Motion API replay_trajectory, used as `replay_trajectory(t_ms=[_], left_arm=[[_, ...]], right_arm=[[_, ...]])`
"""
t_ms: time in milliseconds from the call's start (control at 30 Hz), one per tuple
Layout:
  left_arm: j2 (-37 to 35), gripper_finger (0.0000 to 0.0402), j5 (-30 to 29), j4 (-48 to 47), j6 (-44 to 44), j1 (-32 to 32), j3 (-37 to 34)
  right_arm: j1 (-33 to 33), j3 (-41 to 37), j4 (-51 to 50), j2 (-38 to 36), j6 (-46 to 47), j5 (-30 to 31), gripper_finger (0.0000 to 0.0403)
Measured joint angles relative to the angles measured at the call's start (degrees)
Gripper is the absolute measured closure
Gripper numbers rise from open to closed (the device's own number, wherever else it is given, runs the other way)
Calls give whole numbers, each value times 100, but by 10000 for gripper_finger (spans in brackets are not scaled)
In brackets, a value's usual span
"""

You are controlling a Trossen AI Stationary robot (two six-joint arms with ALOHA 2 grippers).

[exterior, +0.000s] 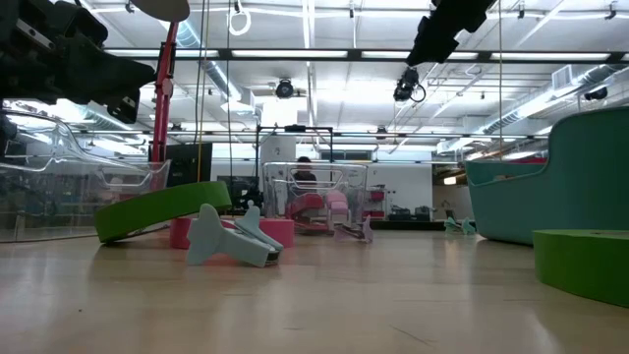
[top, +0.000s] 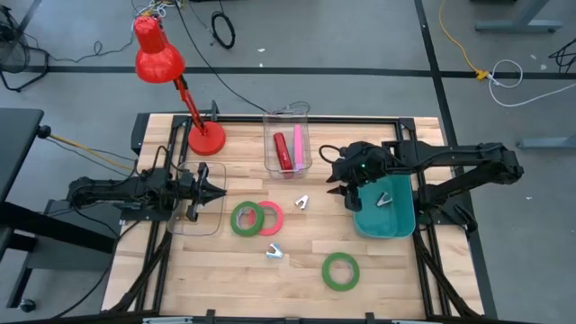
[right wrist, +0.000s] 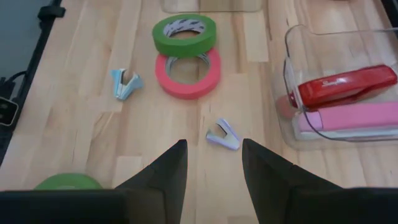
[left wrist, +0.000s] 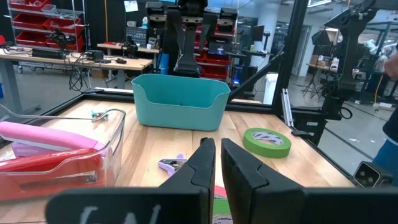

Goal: Pick and place Stapler, Stapler remover, tape
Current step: Put the purple staple remover into the blue bin

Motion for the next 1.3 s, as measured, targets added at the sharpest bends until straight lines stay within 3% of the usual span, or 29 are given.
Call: replay_trajectory(t_ms=[500,933,1133,1300], left_arm=[[1,371,2,0,2,1,0],[1,371,0,0,2,2,0],[0,371,0,0,0,1,0],[0,371,2,0,0,1,0]], right_arm=[[189,0,316,5,-34,254,248],[186,-2,424,659,-451,249,248],[184,-2,352,1142,-1277,-175,248],[186,-2,318,1451,-2348,-169,248]])
